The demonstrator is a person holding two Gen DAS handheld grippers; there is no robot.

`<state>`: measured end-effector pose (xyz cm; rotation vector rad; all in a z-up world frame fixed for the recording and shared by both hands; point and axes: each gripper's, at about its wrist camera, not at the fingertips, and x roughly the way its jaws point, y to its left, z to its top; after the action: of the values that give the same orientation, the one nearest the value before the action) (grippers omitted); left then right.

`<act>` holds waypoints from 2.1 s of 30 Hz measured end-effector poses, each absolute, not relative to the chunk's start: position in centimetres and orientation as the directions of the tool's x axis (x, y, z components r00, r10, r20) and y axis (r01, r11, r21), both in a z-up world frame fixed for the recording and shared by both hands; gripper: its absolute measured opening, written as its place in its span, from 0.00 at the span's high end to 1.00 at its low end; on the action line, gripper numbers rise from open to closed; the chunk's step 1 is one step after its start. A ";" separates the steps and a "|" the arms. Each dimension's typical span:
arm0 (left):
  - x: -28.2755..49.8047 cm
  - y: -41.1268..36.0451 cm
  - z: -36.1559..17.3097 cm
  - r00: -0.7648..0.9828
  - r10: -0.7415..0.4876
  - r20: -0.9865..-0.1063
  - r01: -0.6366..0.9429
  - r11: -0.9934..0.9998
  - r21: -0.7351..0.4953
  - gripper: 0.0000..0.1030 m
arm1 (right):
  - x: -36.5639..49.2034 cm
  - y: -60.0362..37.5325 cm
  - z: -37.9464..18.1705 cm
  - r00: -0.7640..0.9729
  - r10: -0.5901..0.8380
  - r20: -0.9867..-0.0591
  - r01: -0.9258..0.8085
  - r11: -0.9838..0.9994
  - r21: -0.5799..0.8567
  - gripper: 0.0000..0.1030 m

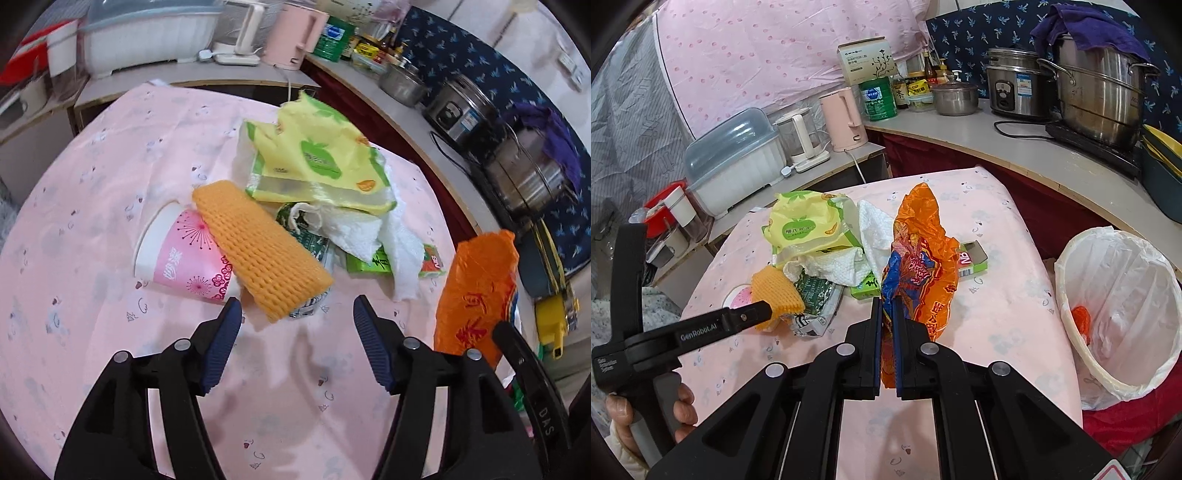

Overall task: Collect trash
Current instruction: 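Grasp the orange foam fruit net with the left gripper while the right gripper holds the wrapper, then carry the foam net and wrapper over the white bin and open both grippers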

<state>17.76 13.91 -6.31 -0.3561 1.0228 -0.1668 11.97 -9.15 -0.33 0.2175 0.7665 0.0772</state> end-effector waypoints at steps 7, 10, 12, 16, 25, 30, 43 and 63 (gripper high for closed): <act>20.1 14.0 -8.3 0.477 -0.296 -0.828 -0.093 0.919 -0.382 0.41 | 12.4 -9.4 -0.8 0.711 0.154 -0.686 0.012 0.973 0.231 0.95; 20.7 13.6 -8.5 0.484 -0.285 -0.827 -0.090 0.924 -0.371 0.54 | 12.6 -9.5 -0.9 0.708 0.154 -0.689 0.013 0.973 0.230 0.95; 20.9 13.3 -8.7 0.473 -0.305 -0.827 -0.072 0.922 -0.381 0.71 | 12.7 -9.6 -1.0 0.706 0.153 -0.692 0.013 0.973 0.229 0.95; 20.6 13.0 -8.4 0.484 -0.307 -0.819 -0.045 0.926 -0.374 0.90 | 12.8 -9.7 -1.3 0.702 0.154 -0.696 0.014 0.973 0.230 0.95; 18.8 11.9 -5.3 0.546 -0.306 -0.780 0.030 0.937 -0.348 0.92 | 12.7 -9.6 -1.0 0.705 0.166 -0.689 -0.001 0.972 0.233 0.95; 17.9 10.5 -3.0 0.571 -0.331 -0.751 0.084 0.934 -0.348 0.92 | 12.0 -10.1 -0.3 0.721 0.163 -0.674 0.002 0.971 0.238 0.95; 15.8 2.7 0.1 0.568 -0.395 -0.722 0.261 0.919 -0.297 0.92 | 9.0 -14.4 1.8 0.772 0.107 -0.626 0.070 0.965 0.252 0.95; 12.4 -14.3 -1.8 0.401 -0.493 -0.772 0.575 0.792 -0.207 0.92 | 3.1 -28.2 0.6 0.781 -0.100 -0.617 0.356 0.883 0.307 0.95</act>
<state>12.35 -14.29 -1.78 0.0977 0.9409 -0.6761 3.13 -28.17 0.57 0.4273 0.6310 -0.2544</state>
